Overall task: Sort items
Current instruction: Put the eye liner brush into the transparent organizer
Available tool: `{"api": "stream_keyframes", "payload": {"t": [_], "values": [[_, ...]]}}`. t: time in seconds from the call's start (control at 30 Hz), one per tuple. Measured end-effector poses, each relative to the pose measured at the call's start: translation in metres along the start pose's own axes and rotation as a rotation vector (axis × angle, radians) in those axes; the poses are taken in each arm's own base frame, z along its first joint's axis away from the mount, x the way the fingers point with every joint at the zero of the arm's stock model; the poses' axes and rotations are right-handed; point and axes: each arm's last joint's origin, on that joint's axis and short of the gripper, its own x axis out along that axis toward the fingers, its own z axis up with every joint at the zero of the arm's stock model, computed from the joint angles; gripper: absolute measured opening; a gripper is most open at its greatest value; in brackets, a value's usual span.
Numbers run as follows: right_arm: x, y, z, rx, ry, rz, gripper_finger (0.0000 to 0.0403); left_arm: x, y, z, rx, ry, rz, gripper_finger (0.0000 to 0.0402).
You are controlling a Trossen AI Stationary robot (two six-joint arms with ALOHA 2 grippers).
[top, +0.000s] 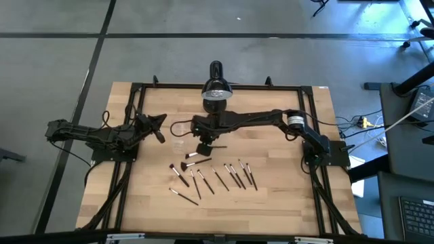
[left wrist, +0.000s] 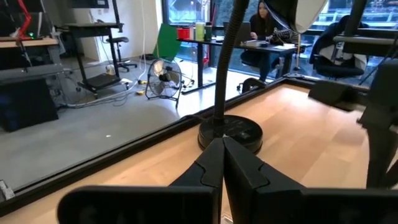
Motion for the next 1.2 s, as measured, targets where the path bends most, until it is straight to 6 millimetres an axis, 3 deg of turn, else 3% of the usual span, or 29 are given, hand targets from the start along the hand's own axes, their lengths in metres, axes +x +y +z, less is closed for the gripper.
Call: {"api": "stream_keyframes", "payload": {"t": [0.17, 0.37, 0.6, 0.73, 0.87, 1.07, 1.2], "values": [[-0.017, 0.002, -0.004, -0.055, 0.039, -0.03, 0.0011, 0.0, -0.001, 0.0, 0.003, 0.006, -0.023, 0.0006], [-0.048, -0.005, -0.033, -0.148, 0.356, -0.068, 0.0016, 0.0, -0.001, -0.002, 0.008, 0.016, -0.02, 0.0006], [-0.063, -0.004, -0.058, -0.217, 0.642, -0.104, 0.0086, 0.0, 0.0, -0.001, -0.024, 0.004, 0.007, 0.0006], [-0.06, 0.007, -0.056, -0.329, 0.592, -0.091, 0.013, 0.0, 0.0, 0.0, -0.035, -0.002, 0.007, 0.0006], [-0.053, 0.016, -0.042, -0.433, 0.402, -0.18, 0.0145, 0.0, 0.0, 0.002, -0.038, -0.014, 0.012, 0.0006], [-0.03, 0.027, -0.016, -0.365, 0.101, -0.189, 0.0117, 0.0, 0.001, 0.003, 0.001, -0.024, 0.05, 0.0006], [-0.01, 0.03, -0.009, -0.336, 0.026, -0.157, 0.0095, 0.0, 0.001, 0.002, 0.018, -0.02, 0.055, 0.0006]]}}
